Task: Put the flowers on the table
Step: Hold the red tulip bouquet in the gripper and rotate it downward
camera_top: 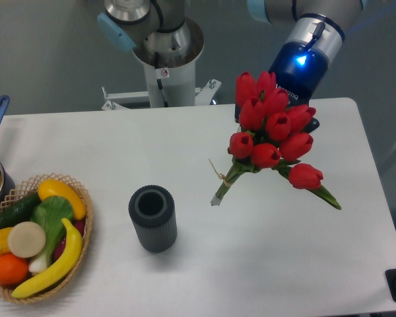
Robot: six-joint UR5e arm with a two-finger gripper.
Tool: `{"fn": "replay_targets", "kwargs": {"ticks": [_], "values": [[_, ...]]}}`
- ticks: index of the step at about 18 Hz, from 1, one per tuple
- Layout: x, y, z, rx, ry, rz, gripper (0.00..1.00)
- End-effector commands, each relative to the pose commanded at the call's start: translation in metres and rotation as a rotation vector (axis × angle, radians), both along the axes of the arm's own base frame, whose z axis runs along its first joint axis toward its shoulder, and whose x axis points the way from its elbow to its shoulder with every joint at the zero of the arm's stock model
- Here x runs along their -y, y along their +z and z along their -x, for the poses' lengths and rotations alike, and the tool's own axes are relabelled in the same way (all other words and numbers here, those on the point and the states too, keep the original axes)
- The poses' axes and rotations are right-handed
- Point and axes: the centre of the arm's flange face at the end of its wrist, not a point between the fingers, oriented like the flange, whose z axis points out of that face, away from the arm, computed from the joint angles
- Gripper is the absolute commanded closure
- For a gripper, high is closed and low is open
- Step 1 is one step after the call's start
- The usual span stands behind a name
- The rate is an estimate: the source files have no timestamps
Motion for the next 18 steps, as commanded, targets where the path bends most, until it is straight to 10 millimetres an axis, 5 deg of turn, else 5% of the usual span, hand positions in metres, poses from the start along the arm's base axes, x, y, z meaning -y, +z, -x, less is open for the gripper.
{"fn": "replay_targets", "kwargs": {"ticks": [8,18], "values": [[0.008,0.003,-0.004,-0.011,0.022,0.022,0.63],[0.012,-0.007,-0.007,-0.167,0.170,0.343,0.62]]}}
